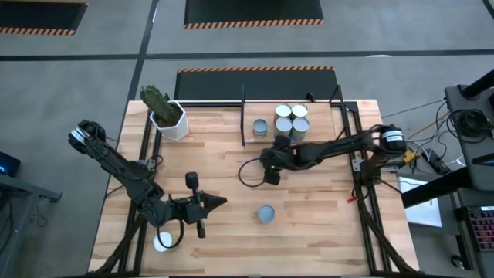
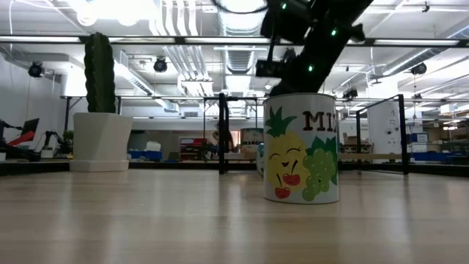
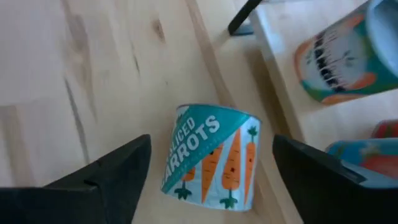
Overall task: Pick and place cans onto a shelf
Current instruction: Put the canned carrots on the shelf
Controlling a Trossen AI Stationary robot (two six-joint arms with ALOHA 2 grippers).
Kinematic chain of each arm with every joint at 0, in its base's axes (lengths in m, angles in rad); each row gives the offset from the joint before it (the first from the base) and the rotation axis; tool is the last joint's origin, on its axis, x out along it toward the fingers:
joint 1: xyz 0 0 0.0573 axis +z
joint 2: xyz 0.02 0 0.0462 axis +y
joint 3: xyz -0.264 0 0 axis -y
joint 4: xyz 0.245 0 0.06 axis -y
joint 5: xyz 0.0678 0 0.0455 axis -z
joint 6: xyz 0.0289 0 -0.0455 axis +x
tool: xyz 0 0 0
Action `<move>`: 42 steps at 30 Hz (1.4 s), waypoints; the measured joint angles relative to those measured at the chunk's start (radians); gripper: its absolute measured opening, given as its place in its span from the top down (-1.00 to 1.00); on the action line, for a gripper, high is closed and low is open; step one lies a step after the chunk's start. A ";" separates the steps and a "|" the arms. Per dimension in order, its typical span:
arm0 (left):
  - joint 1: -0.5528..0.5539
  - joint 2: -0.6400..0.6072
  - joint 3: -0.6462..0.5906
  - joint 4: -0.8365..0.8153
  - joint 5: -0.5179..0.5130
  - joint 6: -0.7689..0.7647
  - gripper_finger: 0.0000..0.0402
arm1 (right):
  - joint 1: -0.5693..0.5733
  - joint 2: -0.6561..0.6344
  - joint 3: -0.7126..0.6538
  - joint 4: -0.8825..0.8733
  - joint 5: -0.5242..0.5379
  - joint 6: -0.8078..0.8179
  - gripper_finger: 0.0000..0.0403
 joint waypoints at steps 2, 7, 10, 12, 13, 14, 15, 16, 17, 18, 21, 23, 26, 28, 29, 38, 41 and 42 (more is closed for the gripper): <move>0.000 0.000 0.000 -0.001 0.000 -0.002 1.00 | -0.007 0.024 0.002 0.002 -0.001 0.001 -0.66; 0.000 0.000 0.000 -0.003 0.000 -0.002 1.00 | -0.026 0.078 0.002 -0.021 0.005 0.024 -0.69; 0.000 0.000 0.000 -0.003 0.000 -0.002 1.00 | -0.029 0.097 0.001 -0.016 0.006 0.019 -0.64; 0.000 0.000 0.000 -0.003 0.000 -0.002 1.00 | -0.033 0.107 0.001 -0.012 0.002 0.021 -0.58; 0.000 0.000 0.000 -0.003 0.000 -0.003 1.00 | -0.036 0.109 -0.002 -0.014 -0.002 0.022 -0.54; 0.000 0.000 0.000 -0.003 0.000 -0.007 1.00 | -0.038 0.111 -0.003 -0.016 -0.002 0.024 -0.50; 0.000 0.000 0.000 -0.002 0.000 -0.009 1.00 | -0.039 0.112 -0.003 -0.010 -0.002 0.025 -0.45; 0.000 0.000 0.000 -0.002 0.000 -0.009 1.00 | -0.039 0.112 -0.003 -0.007 -0.001 0.025 -0.40; 0.000 0.000 0.000 -0.002 0.000 -0.009 1.00 | -0.039 0.112 -0.003 -0.009 -0.002 0.024 -0.36; 0.000 0.000 0.000 -0.001 0.000 -0.009 1.00 | -0.038 0.112 -0.003 -0.008 -0.003 0.023 -0.35; 0.000 0.000 0.000 0.005 0.001 -0.014 1.00 | -0.036 0.100 -0.003 -0.017 -0.010 0.014 -0.35; 0.000 0.000 0.000 0.016 0.011 -0.021 1.00 | -0.027 0.075 -0.004 -0.017 -0.021 0.001 -0.35; 0.003 0.000 0.000 0.028 0.105 -0.037 1.00 | 0.007 0.012 -0.012 -0.005 -0.021 -0.006 -0.38; 0.009 0.001 0.000 0.039 0.201 -0.043 1.00 | 0.036 -0.040 -0.028 0.019 -0.023 -0.007 -0.42; 0.012 0.003 0.000 0.050 0.241 -0.044 1.00 | 0.053 -0.066 -0.044 0.043 -0.023 -0.008 -0.43; 0.047 0.043 0.000 0.129 0.269 -0.053 1.00 | 0.205 -0.314 -0.335 0.606 -0.020 -0.145 -0.40; 0.068 0.052 0.000 0.189 0.265 -0.057 1.00 | 0.237 -0.337 -0.452 0.926 -0.020 -0.243 -0.42; 0.076 0.054 0.000 0.201 0.264 -0.058 1.00 | 0.244 -0.336 -0.482 1.018 -0.020 -0.275 -0.43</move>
